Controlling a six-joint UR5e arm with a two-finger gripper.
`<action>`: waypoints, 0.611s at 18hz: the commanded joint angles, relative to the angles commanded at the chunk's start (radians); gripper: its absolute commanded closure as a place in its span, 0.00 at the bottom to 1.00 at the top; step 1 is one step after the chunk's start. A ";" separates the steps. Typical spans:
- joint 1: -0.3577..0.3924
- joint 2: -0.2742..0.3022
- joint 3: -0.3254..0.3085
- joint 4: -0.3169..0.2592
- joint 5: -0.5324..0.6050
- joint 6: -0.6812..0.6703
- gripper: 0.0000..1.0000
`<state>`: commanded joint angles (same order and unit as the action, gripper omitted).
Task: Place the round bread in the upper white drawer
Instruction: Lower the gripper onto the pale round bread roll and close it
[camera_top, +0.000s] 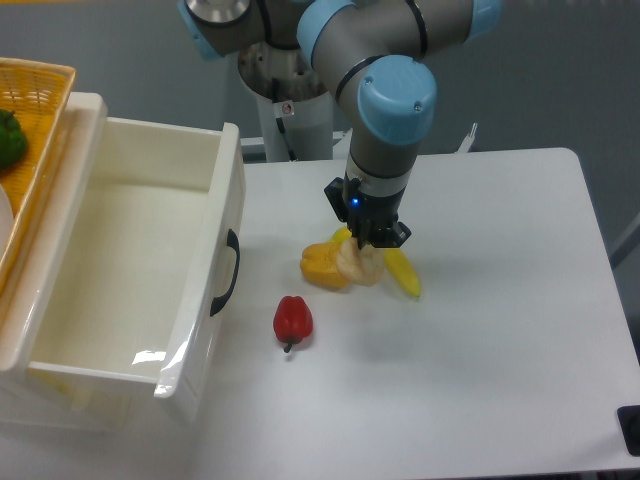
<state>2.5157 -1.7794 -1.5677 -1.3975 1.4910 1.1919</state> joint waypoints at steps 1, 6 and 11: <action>-0.003 0.003 -0.006 0.003 0.000 -0.002 1.00; 0.002 0.005 0.008 0.002 -0.006 -0.011 1.00; -0.002 0.003 0.011 0.003 -0.011 -0.066 1.00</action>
<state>2.5142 -1.7763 -1.5570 -1.3944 1.4803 1.1259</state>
